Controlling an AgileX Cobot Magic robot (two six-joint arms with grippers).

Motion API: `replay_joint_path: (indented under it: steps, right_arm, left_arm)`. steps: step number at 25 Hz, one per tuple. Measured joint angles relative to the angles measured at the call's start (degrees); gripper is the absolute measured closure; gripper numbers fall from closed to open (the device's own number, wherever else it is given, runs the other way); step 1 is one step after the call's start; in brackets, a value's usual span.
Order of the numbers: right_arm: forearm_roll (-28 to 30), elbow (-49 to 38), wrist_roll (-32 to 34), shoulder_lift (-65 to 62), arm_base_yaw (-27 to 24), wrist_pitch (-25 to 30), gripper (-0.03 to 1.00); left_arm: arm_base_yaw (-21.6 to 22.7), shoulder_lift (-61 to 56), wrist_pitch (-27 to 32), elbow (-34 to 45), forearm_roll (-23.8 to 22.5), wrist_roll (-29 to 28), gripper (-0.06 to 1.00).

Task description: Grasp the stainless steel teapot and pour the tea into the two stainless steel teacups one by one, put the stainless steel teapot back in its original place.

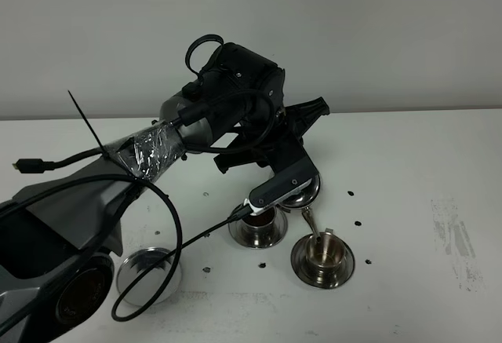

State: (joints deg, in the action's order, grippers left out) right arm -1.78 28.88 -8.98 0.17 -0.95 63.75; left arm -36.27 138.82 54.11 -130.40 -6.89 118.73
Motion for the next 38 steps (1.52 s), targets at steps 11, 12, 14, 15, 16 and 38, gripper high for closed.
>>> replay_joint_path:
  steps: [11,12,14,15,16,38]
  right_arm:
    - [0.00,0.00,0.00,0.00,0.00,0.00,0.48]
    - [0.00,0.00,0.00,0.00,0.00,0.00,0.48]
    - [0.00,0.00,-0.04,0.00,0.00,0.00,0.48]
    - [0.00,0.00,0.01,0.00,0.00,0.00,0.48]
    - [0.00,0.00,0.01,0.00,0.00,0.00,0.48]
    - [0.36,0.00,0.01,0.00,0.00,0.00,0.48]
  left_arm:
    - [-0.67,0.00,-0.55,0.00,-1.43,-0.05,0.68]
    - [-0.73,0.00,-0.55,0.00,-1.43,-0.05,0.68]
    - [-0.92,0.00,-0.67,0.00,-1.56,-0.05,0.68]
    - [-0.98,0.00,-0.79,0.00,-1.56,-0.05,0.68]
    - [-1.12,0.00,-0.85,0.00,-1.62,-0.05,0.68]
    - [-1.99,0.00,-1.45,0.00,-5.31,-0.05,0.68]
